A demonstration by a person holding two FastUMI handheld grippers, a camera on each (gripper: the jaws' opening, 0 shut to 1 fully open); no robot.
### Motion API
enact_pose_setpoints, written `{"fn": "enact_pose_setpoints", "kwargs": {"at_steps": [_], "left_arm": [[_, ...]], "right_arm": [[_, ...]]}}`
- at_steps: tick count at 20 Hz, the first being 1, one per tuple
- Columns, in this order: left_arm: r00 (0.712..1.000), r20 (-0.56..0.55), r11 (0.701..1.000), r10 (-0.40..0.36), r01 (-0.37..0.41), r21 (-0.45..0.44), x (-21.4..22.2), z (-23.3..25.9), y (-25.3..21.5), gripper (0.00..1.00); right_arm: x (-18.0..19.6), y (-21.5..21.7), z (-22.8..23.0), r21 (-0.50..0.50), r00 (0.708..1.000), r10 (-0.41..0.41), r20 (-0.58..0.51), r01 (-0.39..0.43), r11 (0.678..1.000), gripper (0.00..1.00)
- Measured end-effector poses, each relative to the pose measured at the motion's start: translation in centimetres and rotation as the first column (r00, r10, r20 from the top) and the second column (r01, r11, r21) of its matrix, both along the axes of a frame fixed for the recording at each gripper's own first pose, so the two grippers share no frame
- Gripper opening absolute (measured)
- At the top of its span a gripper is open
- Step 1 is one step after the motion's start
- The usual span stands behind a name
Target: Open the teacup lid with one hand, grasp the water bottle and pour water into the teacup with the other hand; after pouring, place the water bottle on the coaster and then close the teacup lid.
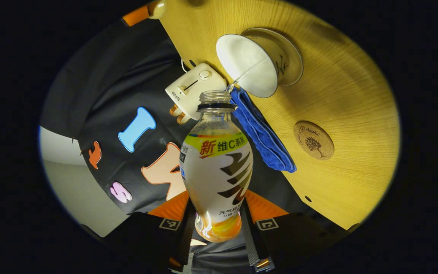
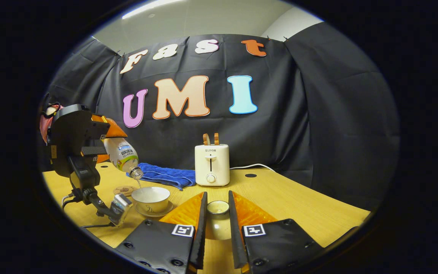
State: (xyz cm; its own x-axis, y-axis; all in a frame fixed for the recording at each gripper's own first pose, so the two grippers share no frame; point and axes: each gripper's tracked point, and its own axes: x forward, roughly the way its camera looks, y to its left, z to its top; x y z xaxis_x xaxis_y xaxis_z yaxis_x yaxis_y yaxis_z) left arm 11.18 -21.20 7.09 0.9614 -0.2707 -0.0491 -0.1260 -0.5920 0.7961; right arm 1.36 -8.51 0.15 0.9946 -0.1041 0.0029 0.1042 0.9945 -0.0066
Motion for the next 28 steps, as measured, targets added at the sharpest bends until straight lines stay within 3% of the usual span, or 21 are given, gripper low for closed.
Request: {"fn": "enact_pose_setpoints", "kwargs": {"at_steps": [5, 8, 10, 12, 15, 20, 22, 28], "left_arm": [[1.0, -0.023, 0.999, 0.0, -0.001, -0.042, -0.1, -0.1, 0.2, 0.57], [0.996, -0.089, 0.988, 0.01, -0.024, -0.152, -0.1, -1.1, 1.0, 0.57], [0.987, -0.158, 0.963, 0.021, -0.063, -0.262, 0.0, -2.1, 1.8, 0.57], [0.967, -0.252, 0.914, 0.025, -0.124, -0.387, 0.1, -3.5, 2.4, 0.56], [0.919, -0.393, 0.785, -0.011, -0.236, -0.573, -0.1, -5.5, 2.6, 0.55], [0.877, -0.468, 0.59, -0.109, -0.321, -0.741, -0.2, -6.7, 1.6, 0.56], [0.863, -0.479, 0.472, -0.161, -0.359, -0.805, -0.5, -6.7, 1.0, 0.56], [0.835, -0.452, 0.046, -0.312, -0.462, -0.886, -0.6, -5.2, 1.7, 0.55]], "right_arm": [[0.0, 0.0, 0.1, 0.0, 1.0, 0.0, 0.0, 0.0, 1.0, 0.33], [0.0, 0.0, 0.0, 0.0, 1.0, 0.0, 0.001, 0.0, 1.0, 0.33], [0.0, 0.0, 0.0, 0.0, 1.0, 0.0, 0.001, 0.0, 1.0, 0.34], [0.0, 0.0, 0.0, 0.0, 1.0, 0.0, 0.001, 0.0, 1.0, 0.34], [0.0, 0.0, 0.1, 0.0, 1.0, 0.001, 0.0, -0.001, 1.0, 0.33], [0.0, 0.0, 0.1, -0.001, 1.0, 0.001, -0.001, -0.001, 1.0, 0.33], [0.0, -0.1, 0.1, 0.0, 1.0, 0.0, 0.0, 0.0, 1.0, 0.33], [0.0, 0.0, 0.0, -0.001, 1.0, 0.003, -0.001, -0.003, 1.0, 0.33]]}}
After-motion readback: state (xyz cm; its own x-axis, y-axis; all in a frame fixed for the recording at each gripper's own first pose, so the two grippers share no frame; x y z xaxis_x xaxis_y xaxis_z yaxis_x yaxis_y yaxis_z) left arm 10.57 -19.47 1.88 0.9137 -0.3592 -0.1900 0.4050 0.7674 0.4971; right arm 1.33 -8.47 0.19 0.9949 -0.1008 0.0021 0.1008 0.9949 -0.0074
